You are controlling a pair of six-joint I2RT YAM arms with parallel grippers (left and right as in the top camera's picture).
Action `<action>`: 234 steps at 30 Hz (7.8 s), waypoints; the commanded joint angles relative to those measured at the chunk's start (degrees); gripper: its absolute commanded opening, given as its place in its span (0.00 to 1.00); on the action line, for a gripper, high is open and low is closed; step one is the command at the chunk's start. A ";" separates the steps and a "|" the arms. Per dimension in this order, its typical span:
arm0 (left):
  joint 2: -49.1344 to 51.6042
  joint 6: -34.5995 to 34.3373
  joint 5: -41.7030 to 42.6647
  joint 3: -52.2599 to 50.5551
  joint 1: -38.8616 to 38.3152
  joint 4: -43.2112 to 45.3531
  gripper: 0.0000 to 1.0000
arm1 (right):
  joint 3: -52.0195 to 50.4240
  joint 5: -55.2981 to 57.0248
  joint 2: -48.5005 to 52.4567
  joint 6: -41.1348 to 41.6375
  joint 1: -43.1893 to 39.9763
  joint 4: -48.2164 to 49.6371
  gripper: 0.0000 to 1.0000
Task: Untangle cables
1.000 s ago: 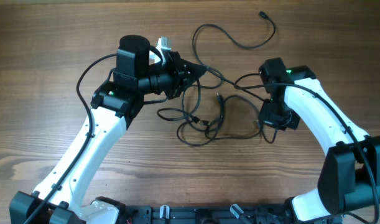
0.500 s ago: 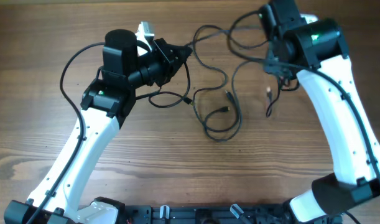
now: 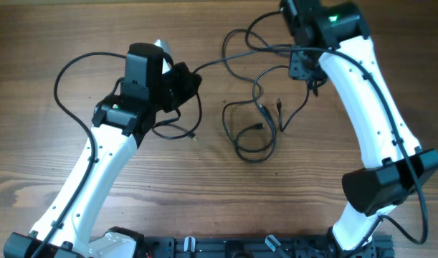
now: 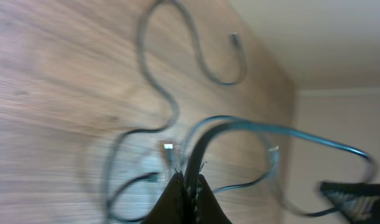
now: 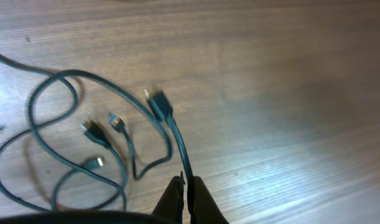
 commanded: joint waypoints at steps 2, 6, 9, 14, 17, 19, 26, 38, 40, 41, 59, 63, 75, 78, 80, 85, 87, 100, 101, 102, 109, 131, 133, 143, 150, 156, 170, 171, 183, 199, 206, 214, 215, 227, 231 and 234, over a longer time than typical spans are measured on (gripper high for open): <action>2.75 8.04 -10.43 0.44 0.37 -2.51 0.31 | -0.55 -7.93 2.47 -14.78 -2.40 5.53 0.69; 3.98 12.70 -10.21 0.48 0.31 -2.86 1.00 | 1.88 -10.34 2.19 -15.10 -2.38 4.33 0.84; 3.76 13.60 -8.74 0.48 0.31 -2.82 0.88 | 2.38 -20.96 1.95 -21.07 -2.36 3.91 0.84; 2.80 13.00 -5.92 3.30 3.98 -4.44 0.81 | 2.12 -35.98 3.30 -25.27 0.15 7.06 0.83; 0.76 9.88 -5.95 7.28 11.50 -8.92 0.79 | 2.12 -41.35 6.60 -19.08 3.65 14.93 0.79; 0.24 9.84 -5.95 7.26 15.82 -10.62 0.79 | 2.12 -41.31 9.33 -9.27 6.32 20.26 0.76; 0.83 8.41 -7.43 7.21 23.10 -16.65 0.92 | 1.16 -37.00 23.23 11.15 13.20 35.01 0.62; 0.81 8.63 -7.43 7.21 23.12 -20.87 1.00 | 1.01 -23.12 35.34 19.98 16.06 49.55 0.48; 0.81 8.63 -7.43 7.21 23.12 -20.87 1.00 | 1.01 -21.88 35.54 20.00 16.06 50.21 0.41; 0.81 8.63 -7.43 7.21 23.12 -20.87 1.00 | 0.98 -20.72 35.65 20.00 16.06 50.34 0.36; 0.81 8.63 -7.43 7.21 23.10 -20.87 1.00 | 1.18 -41.75 -1.27 -9.11 9.88 35.08 0.04; 0.81 8.63 -7.43 7.21 23.12 -20.87 1.00 | 1.18 -41.72 -11.39 -8.28 3.15 33.38 0.04; 0.81 8.63 -7.43 7.21 23.12 -20.87 1.00 | 1.05 -44.46 -1.22 -36.63 -4.00 19.28 0.82; 0.81 8.63 -7.43 7.21 23.12 -20.87 1.00 | 1.05 -44.74 11.06 -48.06 -3.39 18.60 0.83; 0.81 8.63 -7.43 7.21 23.12 -20.87 1.00 | 1.05 -45.16 18.58 -49.62 -3.39 20.09 0.80; 0.81 8.63 -7.43 7.21 23.12 -20.87 1.00 | 1.05 -56.41 22.64 -48.74 -3.28 22.14 0.37; 0.81 8.63 -7.43 7.21 23.12 -20.87 1.00 | 1.14 -57.66 22.58 -44.78 -3.28 23.06 0.04; 0.81 8.63 -7.43 7.21 23.12 -20.87 1.00 | 13.44 -41.64 -13.33 -12.37 -4.04 30.42 0.04; 0.81 8.63 -7.43 7.21 23.12 -20.87 1.00 | 13.44 -37.40 -14.80 -10.23 -4.04 30.88 0.04; 0.81 8.63 -7.43 7.21 23.12 -20.87 1.00 | 13.44 -36.06 -15.63 -9.70 -4.04 31.45 0.04; 0.81 8.63 -7.43 7.21 23.12 -20.87 1.00 | 13.46 -41.40 -15.02 2.43 -4.04 38.47 0.04; 2.67 12.70 8.48 7.19 18.67 -14.69 0.34 | 13.44 -42.97 -19.78 4.11 -4.63 41.42 0.04; 4.81 28.81 20.72 7.19 11.96 -11.74 0.38 | 13.44 -42.95 -19.78 3.32 -4.63 41.05 0.04; 13.53 37.64 21.27 7.19 -9.88 2.82 0.63 | 13.44 -42.97 -19.78 3.10 -4.63 39.21 0.04; 20.85 40.61 20.85 7.17 -13.11 11.26 0.63 | 13.44 -42.99 -19.78 3.32 -4.63 38.51 0.04; 24.02 36.04 5.77 7.17 -11.43 16.37 0.04 | 13.44 -40.76 -19.80 3.54 -6.64 37.13 0.04; 21.55 34.29 -8.07 7.17 -2.01 0.31 0.04 | 13.44 -43.60 -10.19 -3.17 -49.24 36.15 0.04; 21.55 34.29 -8.07 7.17 -2.60 0.31 0.04 | 13.44 -43.56 -8.15 -5.42 -49.24 37.57 0.04; 21.55 32.61 -8.11 7.17 -7.72 0.35 0.04 | 13.44 -24.28 18.69 -16.17 -49.57 54.99 0.05; 19.54 29.00 -8.07 11.17 -7.72 0.35 0.24 | 13.44 -52.37 10.08 -16.35 -47.06 21.14 1.00; 12.22 23.08 -8.11 12.96 -7.63 -1.01 1.00 | 13.44 -57.72 7.08 -23.43 -27.04 10.62 0.99; 12.11 3.87 -20.11 12.94 8.52 -17.79 1.00 | 6.67 -54.40 7.21 -18.36 -10.38 15.15 0.99; 12.13 3.87 -20.09 12.87 13.20 -19.87 1.00 | 4.37 -53.20 7.21 -16.44 -7.80 17.88 0.98; 12.13 4.55 -18.99 12.68 24.24 -29.59 1.00 | -5.57 -60.02 23.39 -29.59 5.79 39.95 0.84; 12.13 4.55 -18.99 12.68 24.24 -29.92 1.00 | -5.55 -64.24 29.66 -25.90 7.43 45.77 0.83; 12.13 4.55 -18.99 12.68 24.24 -29.92 1.00 | -5.57 -65.37 32.65 -21.99 10.03 48.65 0.82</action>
